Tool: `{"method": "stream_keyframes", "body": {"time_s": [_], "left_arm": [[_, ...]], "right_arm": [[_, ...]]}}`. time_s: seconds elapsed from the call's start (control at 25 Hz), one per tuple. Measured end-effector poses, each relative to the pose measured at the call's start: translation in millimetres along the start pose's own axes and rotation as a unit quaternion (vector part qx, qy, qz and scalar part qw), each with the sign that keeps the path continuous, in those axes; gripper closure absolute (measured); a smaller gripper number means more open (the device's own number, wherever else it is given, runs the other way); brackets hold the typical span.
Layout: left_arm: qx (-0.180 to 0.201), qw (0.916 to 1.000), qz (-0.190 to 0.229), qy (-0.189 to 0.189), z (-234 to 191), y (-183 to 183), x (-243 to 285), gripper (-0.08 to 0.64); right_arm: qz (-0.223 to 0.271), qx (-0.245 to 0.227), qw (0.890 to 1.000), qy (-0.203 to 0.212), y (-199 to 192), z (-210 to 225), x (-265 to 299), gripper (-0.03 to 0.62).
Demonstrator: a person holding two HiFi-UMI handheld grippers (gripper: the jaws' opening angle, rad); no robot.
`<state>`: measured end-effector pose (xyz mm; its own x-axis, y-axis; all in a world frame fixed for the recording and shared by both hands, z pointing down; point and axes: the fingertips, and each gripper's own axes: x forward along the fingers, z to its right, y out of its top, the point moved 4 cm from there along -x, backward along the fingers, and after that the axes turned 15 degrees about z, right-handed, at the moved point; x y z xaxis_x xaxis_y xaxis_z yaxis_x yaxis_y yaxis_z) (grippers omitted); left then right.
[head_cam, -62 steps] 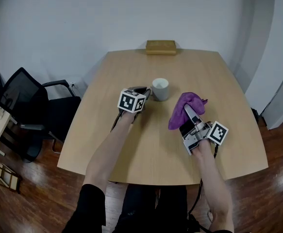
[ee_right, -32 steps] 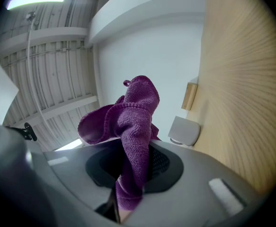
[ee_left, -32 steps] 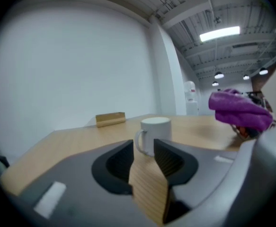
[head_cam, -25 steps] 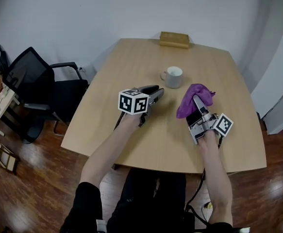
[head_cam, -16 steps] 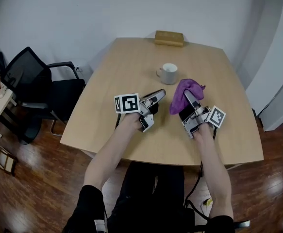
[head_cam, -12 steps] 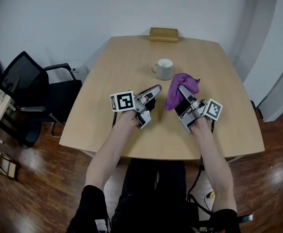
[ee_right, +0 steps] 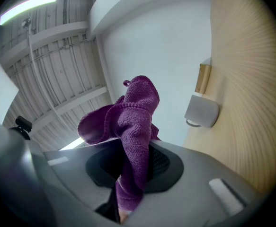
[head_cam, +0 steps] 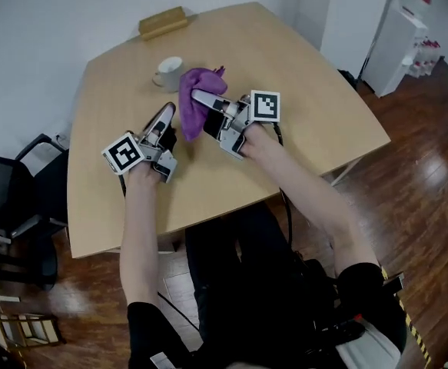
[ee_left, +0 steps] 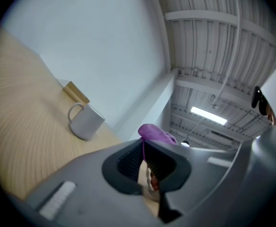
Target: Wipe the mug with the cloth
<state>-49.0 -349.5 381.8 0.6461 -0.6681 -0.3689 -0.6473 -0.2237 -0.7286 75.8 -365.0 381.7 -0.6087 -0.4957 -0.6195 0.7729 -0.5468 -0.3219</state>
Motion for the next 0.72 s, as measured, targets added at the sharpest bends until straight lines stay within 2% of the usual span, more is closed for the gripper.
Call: {"method": "stream_keyframes", "body": {"time_s": [0.16,0.52,0.64,0.72], "left_arm": [[-0.046,0.9988,0.009,-0.012,6,-8,4,0.558],[-0.078,0.9969,0.009,-0.007,18,-4,2,0.558],[-0.075,0.9970,0.006,-0.020,29,3,2,0.558],[-0.081,0.9957,0.009,-0.043,43,7,3,0.558]], "right_arm": [[0.006,0.015,1.000,-0.014,-1,-1,-7,0.518],[-0.008,0.014,1.000,-0.022,-2,-21,-6,0.517],[-0.002,0.023,0.999,-0.030,-3,-27,-5,0.517],[0.001,0.029,0.999,-0.022,-5,-39,-5,0.517]]}}
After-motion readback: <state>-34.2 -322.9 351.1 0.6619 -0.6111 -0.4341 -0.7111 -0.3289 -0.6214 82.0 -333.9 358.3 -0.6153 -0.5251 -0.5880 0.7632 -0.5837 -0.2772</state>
